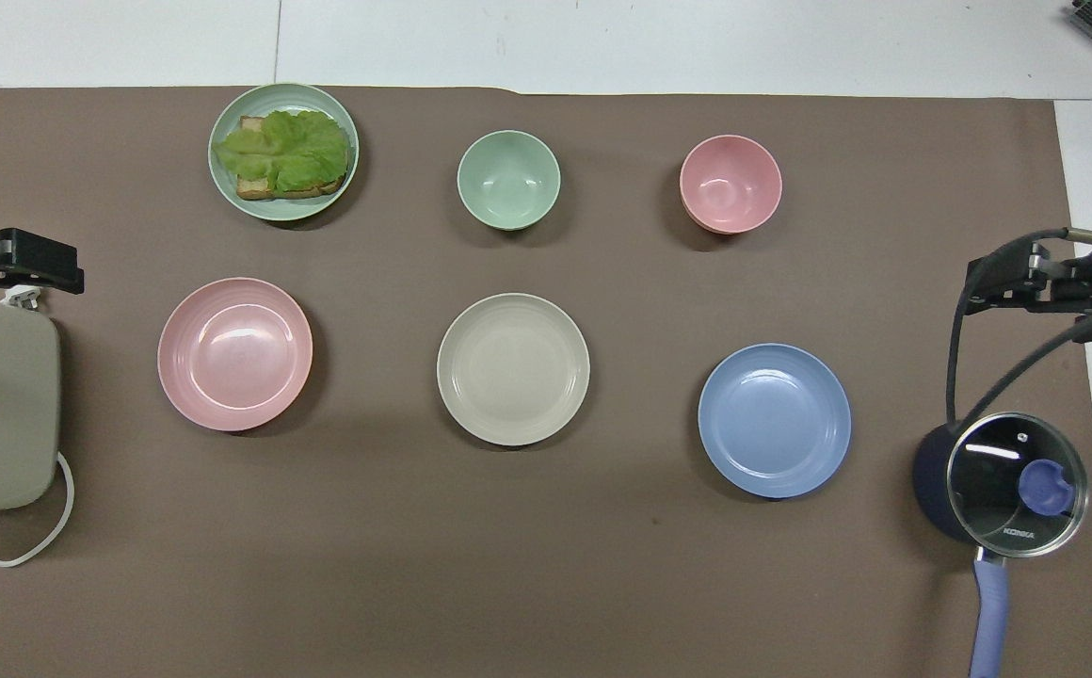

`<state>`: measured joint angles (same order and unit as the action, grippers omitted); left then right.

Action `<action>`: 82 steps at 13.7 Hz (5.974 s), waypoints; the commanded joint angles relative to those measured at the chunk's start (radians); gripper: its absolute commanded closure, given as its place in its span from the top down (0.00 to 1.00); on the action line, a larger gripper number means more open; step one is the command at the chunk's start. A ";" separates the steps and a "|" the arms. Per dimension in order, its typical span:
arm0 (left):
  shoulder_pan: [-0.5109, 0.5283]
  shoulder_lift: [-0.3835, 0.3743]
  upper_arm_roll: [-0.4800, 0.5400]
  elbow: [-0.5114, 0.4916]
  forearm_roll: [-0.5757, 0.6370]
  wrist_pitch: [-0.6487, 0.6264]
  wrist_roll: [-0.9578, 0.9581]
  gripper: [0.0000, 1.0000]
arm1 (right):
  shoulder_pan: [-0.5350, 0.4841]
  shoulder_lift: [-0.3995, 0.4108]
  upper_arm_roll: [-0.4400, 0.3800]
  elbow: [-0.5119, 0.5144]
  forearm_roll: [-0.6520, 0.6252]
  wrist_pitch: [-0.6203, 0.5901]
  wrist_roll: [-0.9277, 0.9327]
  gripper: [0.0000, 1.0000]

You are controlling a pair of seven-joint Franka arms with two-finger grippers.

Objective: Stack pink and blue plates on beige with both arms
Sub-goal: 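Reach the left gripper down to the rim of the pink plate, then grasp the pink plate rim with the left gripper, then slide the pink plate onto the beige plate while the right gripper grasps the blue plate, then release the pink plate with the left gripper while the right gripper drags the blue plate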

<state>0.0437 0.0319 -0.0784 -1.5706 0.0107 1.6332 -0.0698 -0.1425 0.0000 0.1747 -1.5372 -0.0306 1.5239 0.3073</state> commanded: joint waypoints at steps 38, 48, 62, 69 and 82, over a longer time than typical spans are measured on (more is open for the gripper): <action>0.120 0.086 0.000 -0.640 -0.071 0.554 -0.021 0.00 | 0.167 -0.001 -0.162 -0.020 -0.003 0.055 -0.080 1.00; 0.116 0.083 -0.001 -0.518 -0.072 0.363 -0.021 0.00 | 0.167 -0.001 -0.164 -0.020 -0.003 0.059 -0.080 1.00; -0.319 0.075 -0.034 -0.353 -0.229 0.284 -0.553 0.00 | 0.147 -0.037 -0.169 -0.426 0.084 0.457 -0.214 1.00; -0.438 0.152 -0.034 -0.421 -0.259 0.527 -0.556 0.04 | 0.106 -0.025 -0.170 -0.754 0.239 0.775 -0.434 1.00; -0.125 0.091 -0.001 -0.225 -0.102 0.285 -0.287 1.00 | 0.037 0.061 -0.170 -0.834 0.408 0.823 -0.620 0.04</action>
<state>-0.1427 0.1316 -0.0729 -1.8524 -0.1285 1.9827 -0.4465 -0.0847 0.0608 0.0008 -2.3678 0.3443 2.3474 -0.2711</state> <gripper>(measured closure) 0.000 0.652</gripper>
